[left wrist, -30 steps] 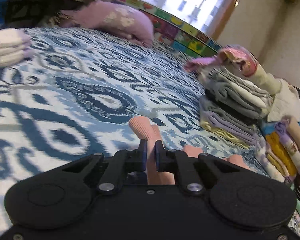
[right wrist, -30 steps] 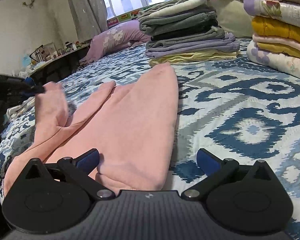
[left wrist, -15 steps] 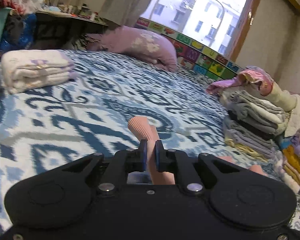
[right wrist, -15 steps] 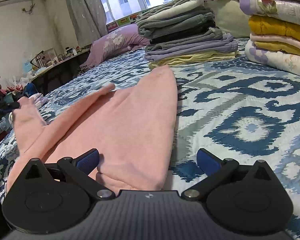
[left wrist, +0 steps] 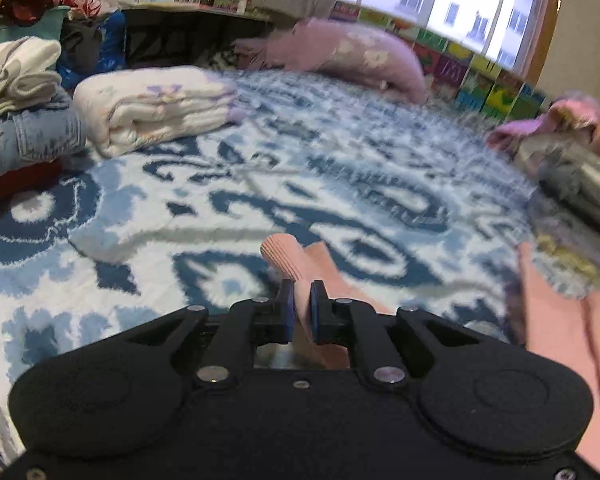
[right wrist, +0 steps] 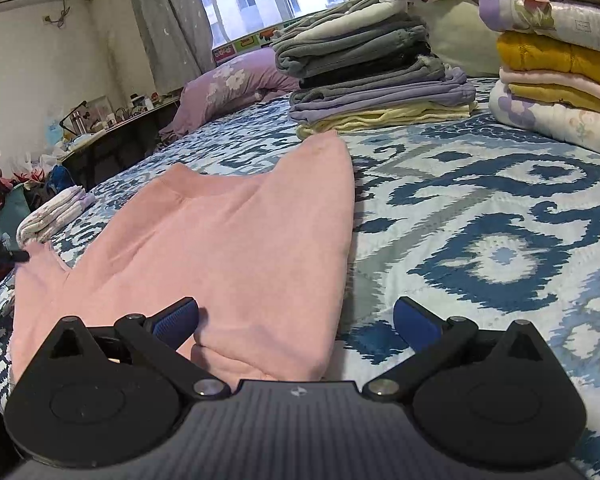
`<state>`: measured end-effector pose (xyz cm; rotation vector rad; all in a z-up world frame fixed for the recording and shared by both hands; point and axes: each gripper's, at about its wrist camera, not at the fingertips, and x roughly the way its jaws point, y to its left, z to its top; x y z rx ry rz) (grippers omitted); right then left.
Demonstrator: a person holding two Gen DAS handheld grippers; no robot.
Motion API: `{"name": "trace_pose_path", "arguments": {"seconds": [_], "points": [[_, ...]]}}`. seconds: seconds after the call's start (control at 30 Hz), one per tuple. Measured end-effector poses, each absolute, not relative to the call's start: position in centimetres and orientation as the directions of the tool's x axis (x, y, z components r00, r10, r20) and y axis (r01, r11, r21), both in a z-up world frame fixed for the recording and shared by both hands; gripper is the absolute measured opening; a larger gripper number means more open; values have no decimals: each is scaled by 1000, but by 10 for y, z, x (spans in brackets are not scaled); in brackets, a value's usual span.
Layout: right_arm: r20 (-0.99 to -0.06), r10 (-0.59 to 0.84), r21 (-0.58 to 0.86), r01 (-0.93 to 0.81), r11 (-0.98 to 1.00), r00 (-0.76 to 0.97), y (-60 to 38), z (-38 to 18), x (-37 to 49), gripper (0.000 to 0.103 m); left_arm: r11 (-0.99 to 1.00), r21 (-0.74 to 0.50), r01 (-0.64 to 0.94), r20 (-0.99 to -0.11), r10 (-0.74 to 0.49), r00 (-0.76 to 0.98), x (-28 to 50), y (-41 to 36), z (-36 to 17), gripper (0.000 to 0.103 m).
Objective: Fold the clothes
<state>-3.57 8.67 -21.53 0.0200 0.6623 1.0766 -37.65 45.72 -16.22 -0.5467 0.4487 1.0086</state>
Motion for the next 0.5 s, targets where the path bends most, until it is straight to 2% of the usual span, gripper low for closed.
{"name": "trace_pose_path", "arguments": {"seconds": [0.1, 0.17, 0.37, 0.43, 0.47, 0.5], "points": [[-489, 818, 328, -806, 493, 302, 87, -215, -36, 103, 378, -202, -904, -618, 666, 417, -378, 461, -169, 15], [-488, 819, 329, -806, 493, 301, 86, -215, -36, 103, 334, -203, -920, -631, 674, 384, -381, 464, -171, 29], [-487, 820, 331, -805, 492, 301, 86, -215, -35, 103, 336, -209, -919, -554, 733, 394, -383, 456, -157, 29], [-488, 819, 330, -805, 493, 301, 86, -215, -35, 103, 393, -186, -901, -587, 691, 422, -371, 455, -160, 31], [-489, 818, 329, -805, 493, 302, 86, -215, -35, 103, 413, -158, -897, -619, 666, 415, -363, 455, -164, 43], [-491, 817, 326, -806, 494, 302, 87, -215, -36, 103, 411, -120, -904, -660, 647, 382, -355, 455, -172, 47]]}}
